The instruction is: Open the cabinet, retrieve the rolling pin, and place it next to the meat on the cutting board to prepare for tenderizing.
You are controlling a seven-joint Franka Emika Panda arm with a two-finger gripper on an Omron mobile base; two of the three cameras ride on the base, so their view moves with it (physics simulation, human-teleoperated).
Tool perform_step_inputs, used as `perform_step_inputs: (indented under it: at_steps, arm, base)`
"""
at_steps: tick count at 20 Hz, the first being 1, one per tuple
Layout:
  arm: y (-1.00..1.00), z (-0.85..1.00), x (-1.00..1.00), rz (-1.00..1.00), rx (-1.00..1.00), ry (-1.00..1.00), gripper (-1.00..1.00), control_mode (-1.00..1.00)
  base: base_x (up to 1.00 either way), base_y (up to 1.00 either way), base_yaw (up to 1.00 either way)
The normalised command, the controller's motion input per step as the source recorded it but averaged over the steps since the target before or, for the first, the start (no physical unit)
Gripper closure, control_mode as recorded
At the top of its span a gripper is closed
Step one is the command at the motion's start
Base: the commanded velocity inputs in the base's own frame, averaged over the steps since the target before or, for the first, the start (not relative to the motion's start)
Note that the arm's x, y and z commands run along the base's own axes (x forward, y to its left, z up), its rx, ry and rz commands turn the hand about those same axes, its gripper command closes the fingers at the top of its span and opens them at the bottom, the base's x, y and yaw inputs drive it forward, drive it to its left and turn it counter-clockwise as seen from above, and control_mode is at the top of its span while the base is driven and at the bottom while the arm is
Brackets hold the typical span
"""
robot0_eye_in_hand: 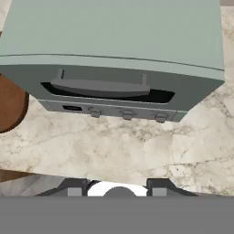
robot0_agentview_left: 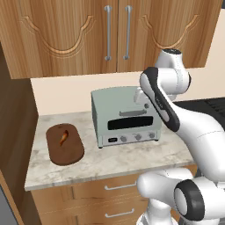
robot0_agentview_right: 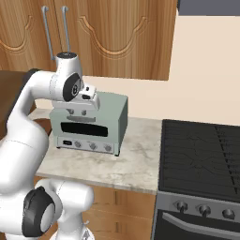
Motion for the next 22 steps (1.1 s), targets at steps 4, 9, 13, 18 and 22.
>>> perform_step_inputs:
  at_steps: [4, 9, 13, 18, 22]
  arm:
    - [0.04, 0.00, -0.04, 0.00, -0.01, -0.01, -1.00, -1.00]
    - [0.22, 0.10, -0.08, 0.02, -0.08, -0.18, -1.00, -1.00]
    - [0.39, 0.35, -0.29, 0.06, -0.09, -0.23, -1.00, -1.00]
    - [0.28, 0.20, -0.31, 0.11, -0.05, -0.32, -1.00, -1.00]
    - [0.16, 0.33, -0.52, 0.03, -0.18, -0.62, -1.00, -1.00]
  base:
    - [0.00, 0.00, 0.00]
    - [0.00, 0.00, 0.00]
    - [0.00, 0.00, 0.00]
    - [0.00, 0.00, 0.00]
    - [0.00, 0.00, 0.00]
